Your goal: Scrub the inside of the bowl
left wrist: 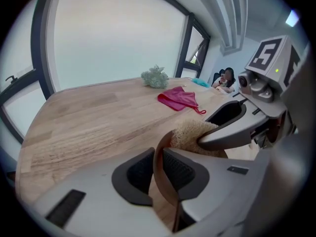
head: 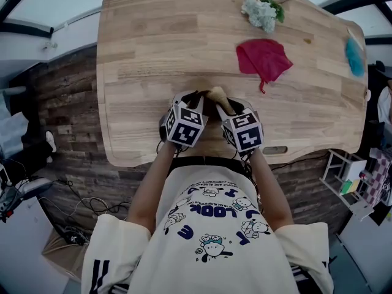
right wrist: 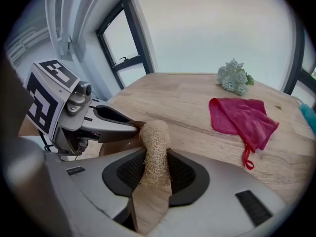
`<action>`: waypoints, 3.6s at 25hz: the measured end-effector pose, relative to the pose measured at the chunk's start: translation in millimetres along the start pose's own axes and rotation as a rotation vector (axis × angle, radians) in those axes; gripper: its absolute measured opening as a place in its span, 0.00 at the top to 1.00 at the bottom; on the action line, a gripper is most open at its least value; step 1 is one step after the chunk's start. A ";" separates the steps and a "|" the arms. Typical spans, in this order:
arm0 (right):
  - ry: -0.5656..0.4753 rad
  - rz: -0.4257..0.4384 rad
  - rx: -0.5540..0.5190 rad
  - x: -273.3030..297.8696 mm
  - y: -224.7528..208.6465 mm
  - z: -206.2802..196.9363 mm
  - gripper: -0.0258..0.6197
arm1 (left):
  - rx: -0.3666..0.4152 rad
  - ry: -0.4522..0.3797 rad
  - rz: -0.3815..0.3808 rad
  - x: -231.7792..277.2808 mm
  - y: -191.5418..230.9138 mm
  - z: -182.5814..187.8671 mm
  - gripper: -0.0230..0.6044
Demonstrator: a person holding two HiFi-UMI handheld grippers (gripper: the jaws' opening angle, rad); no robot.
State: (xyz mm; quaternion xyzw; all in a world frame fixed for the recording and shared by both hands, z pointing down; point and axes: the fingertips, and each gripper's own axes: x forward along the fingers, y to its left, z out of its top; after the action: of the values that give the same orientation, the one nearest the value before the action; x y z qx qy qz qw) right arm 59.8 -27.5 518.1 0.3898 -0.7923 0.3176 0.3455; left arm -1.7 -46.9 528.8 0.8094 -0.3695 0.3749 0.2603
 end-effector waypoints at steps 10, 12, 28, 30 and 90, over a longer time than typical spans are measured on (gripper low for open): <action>-0.023 -0.046 0.054 0.5 -5.5 1.9 0.76 | -0.140 -0.051 0.047 -0.8 5.2 0.4 0.85; -0.030 -0.052 0.085 0.5 -8.0 2.7 0.76 | -0.187 -0.064 0.069 -1.3 8.7 0.6 0.86; -0.079 -0.127 0.286 -3.1 -10.0 -2.4 0.76 | -0.466 -0.117 0.168 -7.7 20.3 -3.7 0.86; -0.094 -0.132 0.320 -4.9 -8.9 -4.5 0.76 | -0.495 -0.126 0.171 -8.0 21.1 -4.3 0.86; -0.278 -0.221 0.006 -44.2 -5.6 37.7 0.76 | -0.351 -0.048 0.087 -3.3 15.9 -11.9 0.90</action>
State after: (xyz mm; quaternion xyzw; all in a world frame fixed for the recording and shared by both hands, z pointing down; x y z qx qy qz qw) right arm 73.4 -41.9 463.2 0.5158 -0.7838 0.2231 0.2642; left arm -20.7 -46.6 535.3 0.7436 -0.4701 0.2962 0.3719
